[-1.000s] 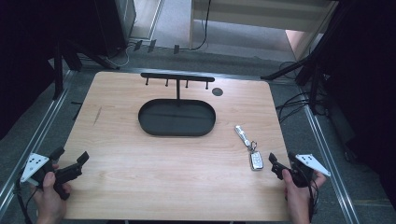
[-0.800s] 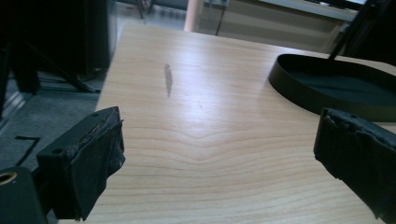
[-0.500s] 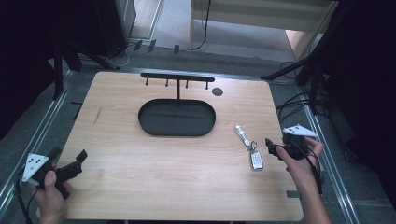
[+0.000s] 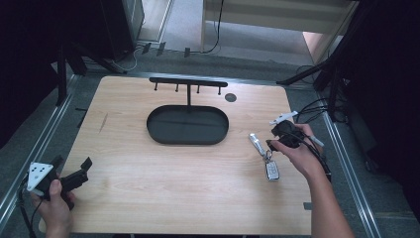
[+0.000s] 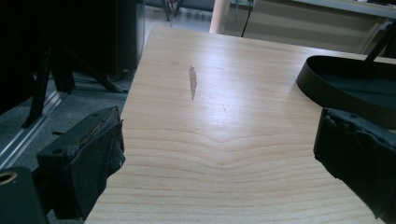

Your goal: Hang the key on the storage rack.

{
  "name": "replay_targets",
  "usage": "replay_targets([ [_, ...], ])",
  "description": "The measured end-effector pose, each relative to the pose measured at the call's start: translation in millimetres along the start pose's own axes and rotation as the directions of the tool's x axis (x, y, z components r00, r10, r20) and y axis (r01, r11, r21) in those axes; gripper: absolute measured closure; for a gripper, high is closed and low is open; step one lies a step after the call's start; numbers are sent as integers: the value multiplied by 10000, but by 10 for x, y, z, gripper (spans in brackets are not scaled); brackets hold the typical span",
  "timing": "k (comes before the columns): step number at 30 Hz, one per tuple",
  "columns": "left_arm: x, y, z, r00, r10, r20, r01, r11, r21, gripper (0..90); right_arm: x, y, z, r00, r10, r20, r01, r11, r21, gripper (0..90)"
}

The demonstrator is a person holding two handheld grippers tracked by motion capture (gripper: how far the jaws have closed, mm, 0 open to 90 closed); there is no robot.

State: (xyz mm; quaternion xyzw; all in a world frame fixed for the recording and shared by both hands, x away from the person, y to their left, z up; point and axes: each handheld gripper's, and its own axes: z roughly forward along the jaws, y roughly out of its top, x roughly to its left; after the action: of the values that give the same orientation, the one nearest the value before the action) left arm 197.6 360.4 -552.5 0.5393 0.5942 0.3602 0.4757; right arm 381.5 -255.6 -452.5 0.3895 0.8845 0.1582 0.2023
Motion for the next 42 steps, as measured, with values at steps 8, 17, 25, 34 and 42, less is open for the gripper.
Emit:
replay_targets([
  [8,-44,10,32,9989,474,46,-475,9981,388,21,-23,256,188,9876,1046,-1170,-761,9711,2264,552],
  [17,-57,8,32,9983,551,186,-559,9974,459,21,-14,393,371,9538,2577,-1542,-2012,9296,3089,685],
  [25,-53,10,36,9986,500,195,-509,9975,498,21,105,432,487,9741,1900,-1222,-1399,9323,3336,675],
  [34,-48,12,35,9985,510,199,-520,9972,542,21,95,398,568,9785,1927,-735,-1512,9125,3802,663],
  [42,-34,17,43,9988,435,229,-448,9972,605,21,97,305,593,9673,2261,-1147,-1663,9074,3861,708],
])
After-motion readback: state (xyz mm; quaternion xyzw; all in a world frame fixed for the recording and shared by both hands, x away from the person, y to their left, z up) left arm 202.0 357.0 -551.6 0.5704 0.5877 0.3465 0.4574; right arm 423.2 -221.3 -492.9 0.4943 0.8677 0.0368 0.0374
